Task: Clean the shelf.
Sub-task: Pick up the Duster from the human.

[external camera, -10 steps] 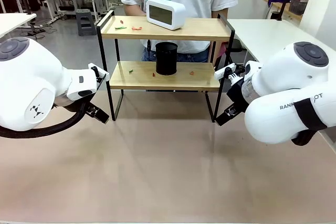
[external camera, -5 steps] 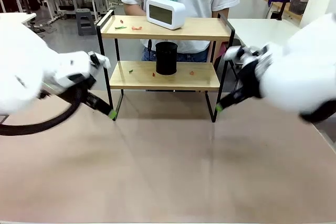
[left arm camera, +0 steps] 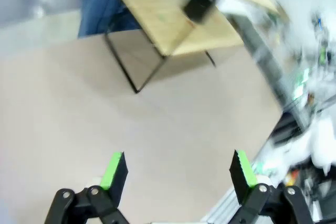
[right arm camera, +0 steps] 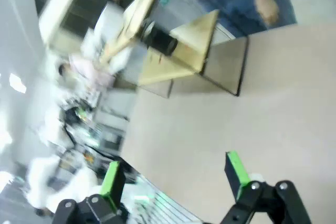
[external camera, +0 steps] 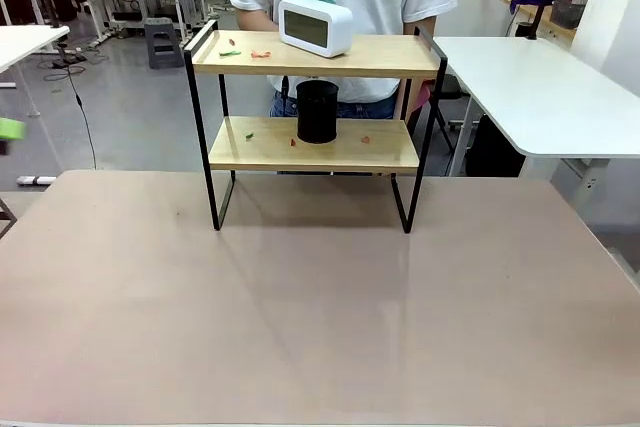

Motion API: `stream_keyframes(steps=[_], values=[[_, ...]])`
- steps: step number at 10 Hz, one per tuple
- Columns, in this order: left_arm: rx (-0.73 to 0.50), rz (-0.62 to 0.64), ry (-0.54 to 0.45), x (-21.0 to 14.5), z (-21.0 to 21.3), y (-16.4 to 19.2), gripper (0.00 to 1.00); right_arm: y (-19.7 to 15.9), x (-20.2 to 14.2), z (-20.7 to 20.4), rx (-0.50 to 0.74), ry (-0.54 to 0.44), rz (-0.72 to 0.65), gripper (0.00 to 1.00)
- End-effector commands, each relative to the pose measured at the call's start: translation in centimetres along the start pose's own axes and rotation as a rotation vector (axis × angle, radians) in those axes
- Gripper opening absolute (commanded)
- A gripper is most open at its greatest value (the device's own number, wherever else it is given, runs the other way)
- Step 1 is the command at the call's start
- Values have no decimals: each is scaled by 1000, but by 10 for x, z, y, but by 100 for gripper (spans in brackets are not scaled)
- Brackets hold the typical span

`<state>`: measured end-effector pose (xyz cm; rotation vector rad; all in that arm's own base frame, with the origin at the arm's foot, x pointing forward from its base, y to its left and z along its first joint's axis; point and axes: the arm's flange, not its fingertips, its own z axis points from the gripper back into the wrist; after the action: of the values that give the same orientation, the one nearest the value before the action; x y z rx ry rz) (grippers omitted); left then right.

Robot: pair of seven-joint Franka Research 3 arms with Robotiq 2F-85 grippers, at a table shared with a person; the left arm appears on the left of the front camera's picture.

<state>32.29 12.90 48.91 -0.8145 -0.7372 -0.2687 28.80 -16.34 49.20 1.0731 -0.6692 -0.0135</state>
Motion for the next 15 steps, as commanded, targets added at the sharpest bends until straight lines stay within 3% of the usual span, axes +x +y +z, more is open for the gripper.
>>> stream_keyframes(steps=[1, 2, 3, 13, 15], values=[[-79, 273, -238, -61, -17, 60, 100, -101, -47, -25, 119, -196, -310, 100], [-29, 448, -290, -73, -29, 80, 100, 0, 0, 0, 0, 0, 0, 100], [-20, 155, -99, -26, 21, 47, 100, 0, 0, 0, 0, 0, 0, 100], [-20, 155, -99, -26, 21, 47, 100, 0, 0, 0, 0, 0, 0, 100], [-34, 199, -17, -27, 16, 51, 100, 0, 0, 0, 0, 0, 0, 100]])
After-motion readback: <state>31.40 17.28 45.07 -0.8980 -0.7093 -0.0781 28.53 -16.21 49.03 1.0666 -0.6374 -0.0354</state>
